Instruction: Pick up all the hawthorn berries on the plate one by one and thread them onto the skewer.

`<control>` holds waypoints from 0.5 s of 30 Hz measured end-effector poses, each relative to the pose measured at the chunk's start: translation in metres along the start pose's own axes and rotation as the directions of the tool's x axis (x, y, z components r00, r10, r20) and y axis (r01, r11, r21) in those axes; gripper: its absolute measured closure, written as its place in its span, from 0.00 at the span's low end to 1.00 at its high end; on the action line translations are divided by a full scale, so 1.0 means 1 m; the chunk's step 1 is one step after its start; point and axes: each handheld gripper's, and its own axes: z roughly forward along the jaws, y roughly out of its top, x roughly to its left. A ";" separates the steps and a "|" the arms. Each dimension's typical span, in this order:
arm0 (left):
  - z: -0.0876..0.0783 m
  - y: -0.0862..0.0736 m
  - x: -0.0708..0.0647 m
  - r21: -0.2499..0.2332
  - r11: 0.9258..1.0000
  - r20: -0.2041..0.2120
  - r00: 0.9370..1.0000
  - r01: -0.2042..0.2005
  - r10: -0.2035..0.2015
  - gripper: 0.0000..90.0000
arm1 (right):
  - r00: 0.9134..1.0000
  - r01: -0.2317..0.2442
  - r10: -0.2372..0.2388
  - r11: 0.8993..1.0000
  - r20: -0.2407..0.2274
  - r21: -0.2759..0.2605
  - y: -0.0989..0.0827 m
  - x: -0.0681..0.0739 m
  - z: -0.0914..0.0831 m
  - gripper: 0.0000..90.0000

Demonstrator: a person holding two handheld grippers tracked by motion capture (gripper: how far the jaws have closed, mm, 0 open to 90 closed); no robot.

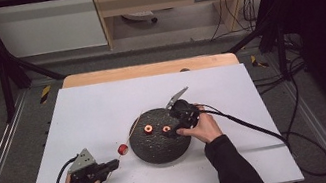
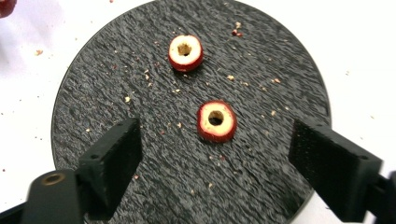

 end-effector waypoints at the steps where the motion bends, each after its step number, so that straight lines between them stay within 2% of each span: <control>1: 0.000 0.000 0.000 -0.001 1.000 0.000 1.000 0.001 -0.001 0.98 | 1.000 0.005 -0.005 1.000 -0.005 0.012 0.003 0.000 0.002 0.23; 6: 0.000 0.000 0.000 0.004 1.000 -0.001 1.000 0.000 0.000 0.98 | 0.999 0.043 -0.042 0.994 -0.007 0.100 0.014 -0.002 0.015 0.30; 15: 0.000 0.000 0.001 0.009 1.000 -0.001 1.000 0.006 -0.006 0.98 | 0.998 0.060 -0.057 0.984 -0.023 0.165 0.022 -0.008 0.033 0.44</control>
